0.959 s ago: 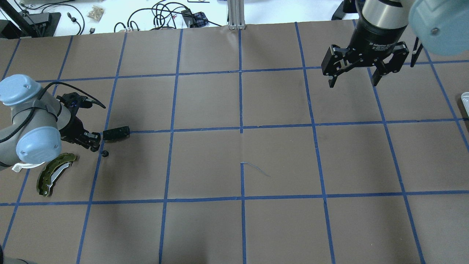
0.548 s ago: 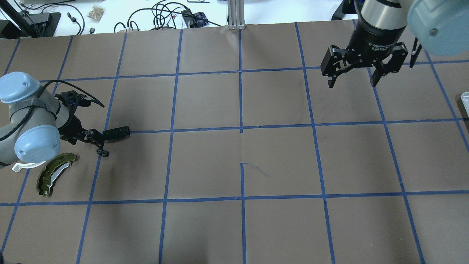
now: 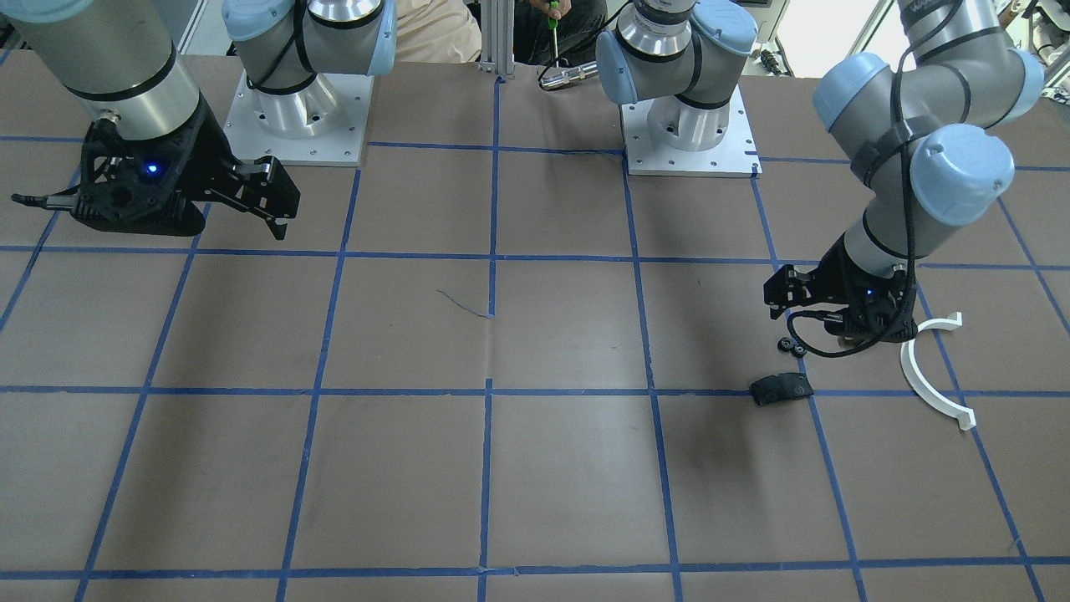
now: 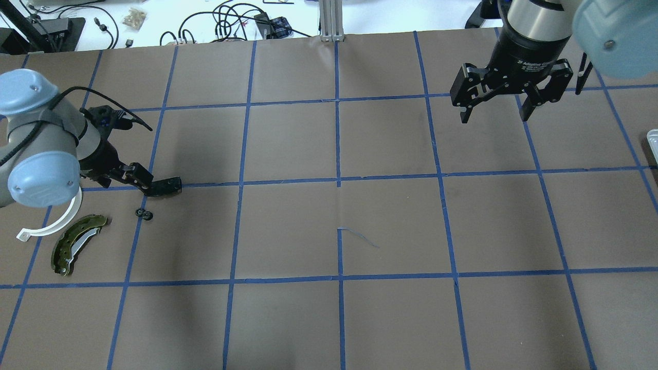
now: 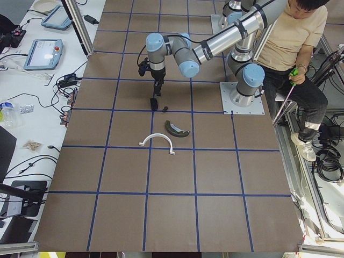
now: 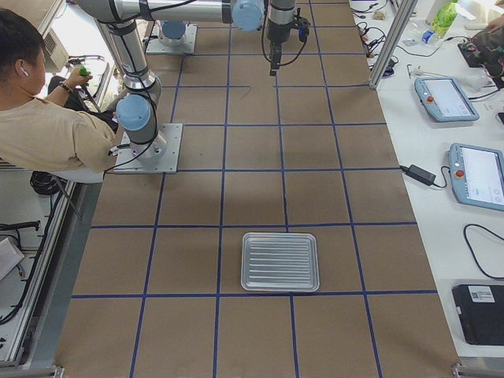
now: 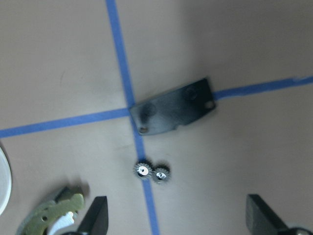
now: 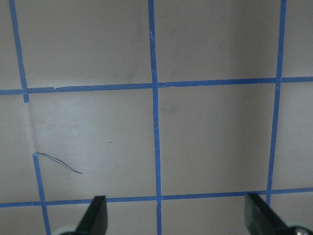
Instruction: Place bearing gear from tray to pile
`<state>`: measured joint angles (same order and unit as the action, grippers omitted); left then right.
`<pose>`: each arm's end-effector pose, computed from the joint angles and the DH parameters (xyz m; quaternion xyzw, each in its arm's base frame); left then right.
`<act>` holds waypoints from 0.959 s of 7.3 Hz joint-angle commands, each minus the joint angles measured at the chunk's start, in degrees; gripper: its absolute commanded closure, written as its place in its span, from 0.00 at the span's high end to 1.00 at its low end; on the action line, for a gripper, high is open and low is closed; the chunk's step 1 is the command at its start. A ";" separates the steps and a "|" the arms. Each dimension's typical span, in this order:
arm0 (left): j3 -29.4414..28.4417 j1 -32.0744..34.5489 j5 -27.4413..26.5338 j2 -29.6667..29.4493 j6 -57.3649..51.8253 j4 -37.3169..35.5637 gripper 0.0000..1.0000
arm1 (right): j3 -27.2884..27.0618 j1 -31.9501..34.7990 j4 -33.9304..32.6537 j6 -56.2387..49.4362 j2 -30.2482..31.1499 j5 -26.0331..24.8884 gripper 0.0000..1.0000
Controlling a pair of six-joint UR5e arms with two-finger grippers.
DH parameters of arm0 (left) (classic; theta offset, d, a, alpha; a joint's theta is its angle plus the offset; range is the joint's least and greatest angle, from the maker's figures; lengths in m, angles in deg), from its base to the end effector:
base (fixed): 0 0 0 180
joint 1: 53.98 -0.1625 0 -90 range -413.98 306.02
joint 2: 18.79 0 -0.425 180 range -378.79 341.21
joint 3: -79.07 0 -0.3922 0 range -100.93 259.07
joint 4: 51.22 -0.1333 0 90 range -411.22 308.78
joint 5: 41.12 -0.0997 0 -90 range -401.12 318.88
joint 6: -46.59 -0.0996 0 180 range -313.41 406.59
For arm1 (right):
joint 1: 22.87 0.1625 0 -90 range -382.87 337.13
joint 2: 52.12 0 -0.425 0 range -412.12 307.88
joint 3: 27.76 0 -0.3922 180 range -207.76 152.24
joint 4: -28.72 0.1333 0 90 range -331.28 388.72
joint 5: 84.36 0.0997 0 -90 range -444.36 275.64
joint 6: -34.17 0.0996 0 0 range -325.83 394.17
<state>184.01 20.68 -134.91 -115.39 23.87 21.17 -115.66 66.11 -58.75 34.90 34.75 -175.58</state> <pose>0.0117 -0.5218 0.3347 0.0654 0.9967 0.0432 0.0201 0.1221 -0.5109 0.4742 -0.0149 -0.9993 -0.0311 0.0106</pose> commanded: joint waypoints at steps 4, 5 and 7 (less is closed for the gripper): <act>-18.00 18.86 2.20 4.14 16.56 16.64 1.00 | 0.01 0.06 0.19 0.05 0.32 -0.01 1.00; -19.84 19.04 4.64 4.67 16.56 16.64 1.00 | 0.01 -0.11 0.19 0.05 0.32 -0.01 1.00; -20.12 18.78 4.93 6.59 17.78 20.56 1.00 | 0.01 -0.11 0.11 0.05 0.32 -0.01 1.00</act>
<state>164.58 39.55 -130.34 -110.18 40.97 38.98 -115.65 66.05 -58.58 34.95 35.07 -175.60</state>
